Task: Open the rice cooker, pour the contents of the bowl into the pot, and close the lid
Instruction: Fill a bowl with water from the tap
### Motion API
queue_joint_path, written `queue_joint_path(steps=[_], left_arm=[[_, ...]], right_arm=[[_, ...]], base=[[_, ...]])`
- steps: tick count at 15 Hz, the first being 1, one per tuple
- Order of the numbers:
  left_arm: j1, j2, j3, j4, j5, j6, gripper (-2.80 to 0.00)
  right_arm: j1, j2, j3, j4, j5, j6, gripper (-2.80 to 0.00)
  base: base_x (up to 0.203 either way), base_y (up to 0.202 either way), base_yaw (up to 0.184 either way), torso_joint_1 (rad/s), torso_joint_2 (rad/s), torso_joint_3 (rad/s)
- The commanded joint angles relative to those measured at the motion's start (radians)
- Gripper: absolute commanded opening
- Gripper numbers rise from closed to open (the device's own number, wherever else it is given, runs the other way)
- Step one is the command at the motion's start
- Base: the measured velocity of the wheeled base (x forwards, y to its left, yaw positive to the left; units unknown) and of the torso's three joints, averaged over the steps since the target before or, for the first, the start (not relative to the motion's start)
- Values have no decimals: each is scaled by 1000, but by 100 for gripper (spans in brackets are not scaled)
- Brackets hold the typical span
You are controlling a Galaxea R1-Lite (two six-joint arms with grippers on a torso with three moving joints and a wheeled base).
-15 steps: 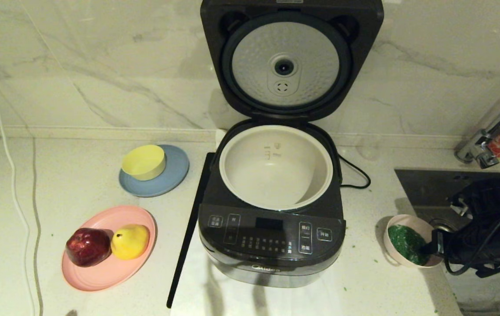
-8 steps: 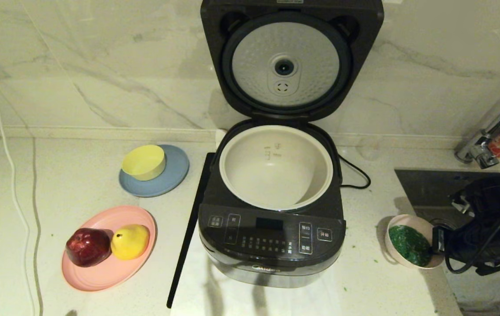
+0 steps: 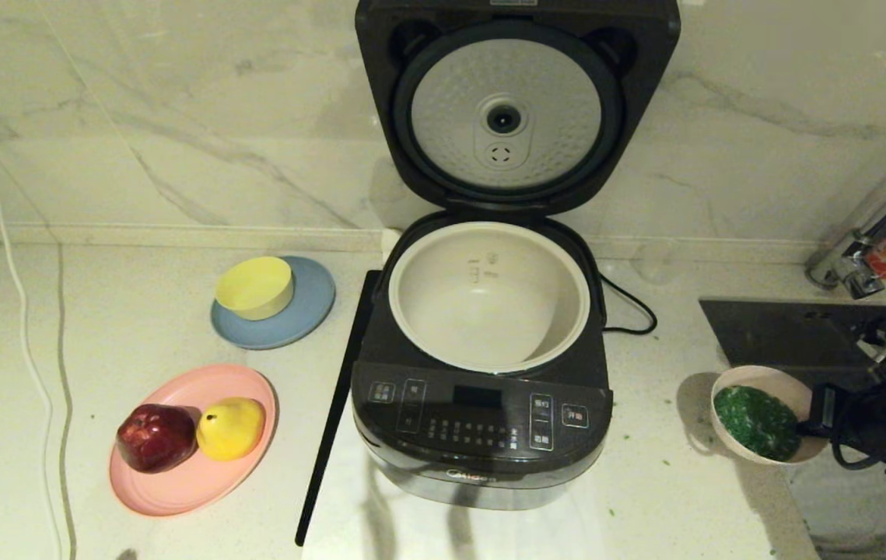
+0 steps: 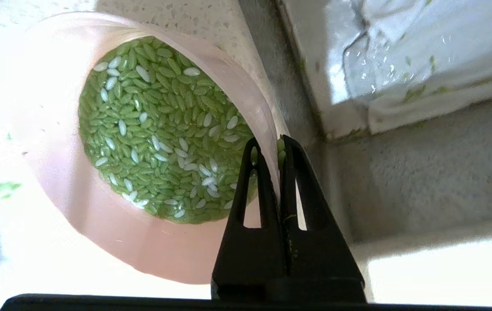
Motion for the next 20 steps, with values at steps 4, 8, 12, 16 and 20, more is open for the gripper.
queue_joint_path(steps=[4,8,12,16,20], left_arm=[[0,-1,8,0,0,0,-280],[0,-1,8,0,0,0,-280],[0,-1,8,0,0,0,-280],[0,-1,8,0,0,0,-280],[0,-1,8,1,0,0,-280]], right_arm=[[-185,-16,-71,55,81,6,-280],[-356,81,-124,64,134,7,-280],[-533,200,-212,67,199,7,-280],[-649,333,-305,57,221,1,-280],[-693,414,-395,65,262,6,-280]], base=[[0,0,0,0,0,0],[0,0,0,0,0,0],[0,0,0,0,0,0],[0,0,0,0,0,0],[0,0,0,0,0,0]])
